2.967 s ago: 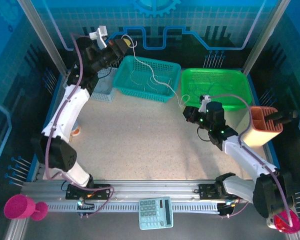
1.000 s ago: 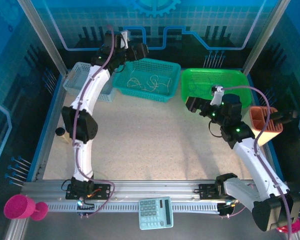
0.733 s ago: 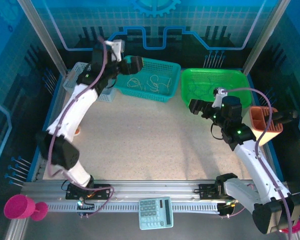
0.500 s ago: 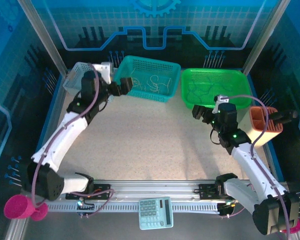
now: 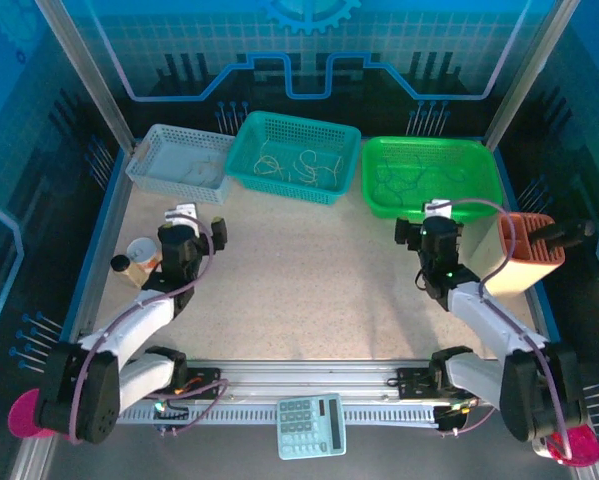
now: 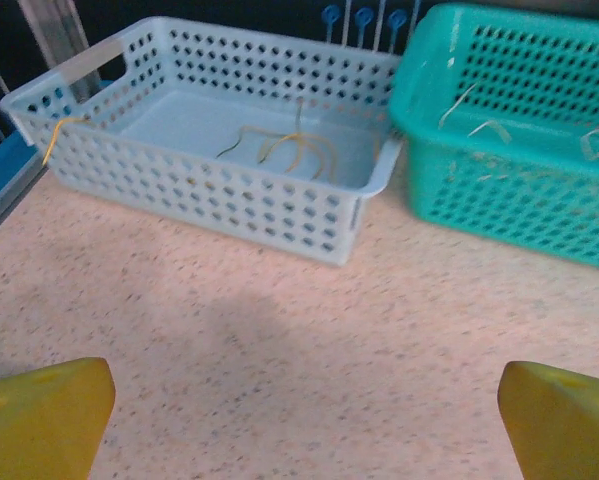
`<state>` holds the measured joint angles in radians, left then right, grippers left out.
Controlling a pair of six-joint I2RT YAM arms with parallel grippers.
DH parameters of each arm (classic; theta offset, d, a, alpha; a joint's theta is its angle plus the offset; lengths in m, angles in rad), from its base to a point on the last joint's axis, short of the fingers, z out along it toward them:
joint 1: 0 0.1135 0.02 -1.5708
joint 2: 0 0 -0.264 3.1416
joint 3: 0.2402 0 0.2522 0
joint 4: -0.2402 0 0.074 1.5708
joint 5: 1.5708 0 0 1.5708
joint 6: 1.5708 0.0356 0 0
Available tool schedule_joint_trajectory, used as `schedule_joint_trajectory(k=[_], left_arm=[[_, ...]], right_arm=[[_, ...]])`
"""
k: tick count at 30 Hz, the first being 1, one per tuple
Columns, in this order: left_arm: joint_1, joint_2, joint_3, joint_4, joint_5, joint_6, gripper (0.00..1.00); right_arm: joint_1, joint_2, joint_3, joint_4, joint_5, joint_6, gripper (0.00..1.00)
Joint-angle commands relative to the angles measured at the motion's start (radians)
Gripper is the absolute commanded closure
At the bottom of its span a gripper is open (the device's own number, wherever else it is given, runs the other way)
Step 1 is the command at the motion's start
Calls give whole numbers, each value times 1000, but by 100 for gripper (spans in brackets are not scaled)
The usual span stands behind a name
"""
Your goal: Untangle the cables
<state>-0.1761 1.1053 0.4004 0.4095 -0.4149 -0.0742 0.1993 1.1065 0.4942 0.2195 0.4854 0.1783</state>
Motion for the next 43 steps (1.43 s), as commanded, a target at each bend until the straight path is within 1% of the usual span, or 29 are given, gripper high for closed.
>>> schedule_joint_trajectory(k=[1, 3, 5, 6, 7, 8, 9, 11, 12, 13, 14, 15, 16, 18, 19, 21, 22, 25, 27, 30, 34, 38, 40, 43], left_arm=[[4, 106, -56, 284, -98, 53, 1], [7, 183, -71, 392, -82, 85, 1], [11, 246, -68, 460, -62, 118, 1], [17, 271, -67, 486, -59, 122, 1], [30, 297, -64, 496, -40, 119, 1], [50, 318, -60, 506, -3, 109, 1], [65, 338, -54, 512, 15, 96, 1], [97, 380, -54, 531, 76, 70, 1], [108, 402, -59, 558, 105, 68, 1], [115, 429, -64, 593, 128, 70, 1], [118, 453, -67, 615, 155, 76, 1], [120, 462, -65, 637, 179, 88, 1], [120, 451, -49, 588, 201, 91, 1], [134, 454, -33, 563, 239, 87, 1], [145, 450, -20, 527, 263, 79, 1], [170, 450, -14, 514, 314, 67, 1], [170, 450, -15, 514, 315, 67, 1], [171, 450, -13, 511, 317, 66, 1], [171, 452, -13, 509, 317, 65, 1], [171, 452, -12, 509, 316, 65, 1], [172, 452, -12, 510, 317, 67, 1], [171, 452, -13, 512, 315, 67, 1], [171, 452, -13, 513, 315, 68, 1], [170, 453, -14, 514, 312, 69, 1]], right_arm=[[-24, 96, -59, 219, 88, -73, 0], [-25, 168, -102, 351, 32, -93, 0], [-25, 192, -105, 411, -56, -135, 0], [-26, 210, -127, 500, -63, -141, 0], [-30, 237, -145, 582, -62, -164, 0], [-37, 248, -147, 594, -74, -165, 0], [-56, 270, -157, 638, -111, -162, 0], [-84, 354, -200, 817, -156, -161, 0], [-91, 374, -209, 847, -187, -166, 0], [-92, 372, -203, 804, -215, -162, 0], [-94, 397, -209, 840, -228, -165, 0], [-95, 439, -219, 921, -230, -176, 0], [-101, 451, -218, 935, -238, -175, 0], [-122, 411, -175, 787, -297, -157, 0], [-136, 425, -150, 767, -327, -156, 0], [-142, 418, -100, 648, -345, -147, 0], [-141, 425, -105, 675, -342, -153, 0], [-133, 425, -104, 673, -326, -162, 0], [-103, 428, -100, 671, -283, -180, 0], [-98, 429, -103, 677, -280, -184, 0], [-114, 428, -94, 661, -318, -177, 0], [-116, 432, -91, 658, -325, -178, 0], [-135, 428, -86, 641, -366, -170, 0], [-132, 429, -92, 653, -362, -175, 0]])
